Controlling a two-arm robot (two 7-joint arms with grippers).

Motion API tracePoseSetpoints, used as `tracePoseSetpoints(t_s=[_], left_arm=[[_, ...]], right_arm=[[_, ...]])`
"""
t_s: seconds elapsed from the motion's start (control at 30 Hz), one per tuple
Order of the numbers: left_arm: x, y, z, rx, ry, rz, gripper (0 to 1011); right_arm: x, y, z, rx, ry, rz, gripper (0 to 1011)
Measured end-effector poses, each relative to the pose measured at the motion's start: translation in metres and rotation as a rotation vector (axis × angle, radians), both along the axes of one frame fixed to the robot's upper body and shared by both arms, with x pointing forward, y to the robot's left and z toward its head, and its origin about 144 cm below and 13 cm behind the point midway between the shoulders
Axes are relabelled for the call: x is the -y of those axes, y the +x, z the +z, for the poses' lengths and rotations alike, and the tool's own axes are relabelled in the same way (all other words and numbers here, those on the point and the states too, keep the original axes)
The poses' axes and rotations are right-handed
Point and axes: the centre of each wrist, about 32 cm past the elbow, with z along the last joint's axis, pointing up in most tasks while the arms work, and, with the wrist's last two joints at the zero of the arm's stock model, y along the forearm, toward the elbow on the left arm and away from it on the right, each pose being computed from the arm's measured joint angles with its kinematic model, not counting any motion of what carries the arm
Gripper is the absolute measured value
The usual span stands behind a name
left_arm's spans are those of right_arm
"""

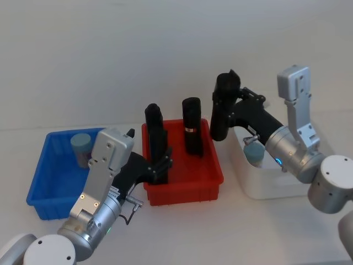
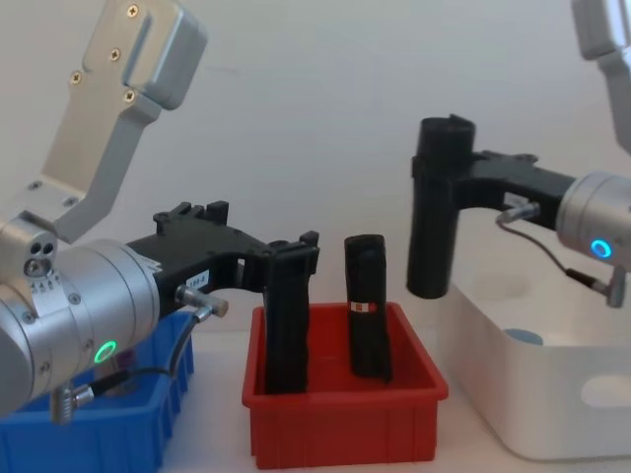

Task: Pick the cotton swabs from the blue box and place them into the white box.

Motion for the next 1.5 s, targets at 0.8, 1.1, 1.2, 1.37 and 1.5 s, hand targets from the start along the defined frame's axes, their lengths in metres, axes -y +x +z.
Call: tracePoseSetpoints(t_s=[0.8, 1.1, 1.2, 1.37, 1.5], left_arm=[[0.000, 0.000, 0.000, 0.000, 0.000, 0.000, 1004], [0.000, 0.000, 0.000, 0.000, 0.000, 0.000, 1004], [0.000, 0.000, 0.000, 0.000, 0.000, 0.000, 1004], [0.000, 0.000, 0.000, 0.000, 0.000, 0.000, 1004], [0.000, 0.000, 0.000, 0.000, 0.000, 0.000, 1004]], right_arm=[[0.039, -0.052, 0.016, -0.082, -0.022, -0.212, 461], [0.048, -0.063, 0.013, -0.145, -0.037, -0.246, 461], [0.051, -0.066, 0.011, -0.163, -0.041, -0.253, 461], [0.054, -0.068, 0.007, -0.183, -0.046, -0.259, 461], [0.056, -0.069, 0.005, -0.195, -0.049, -0.263, 463]])
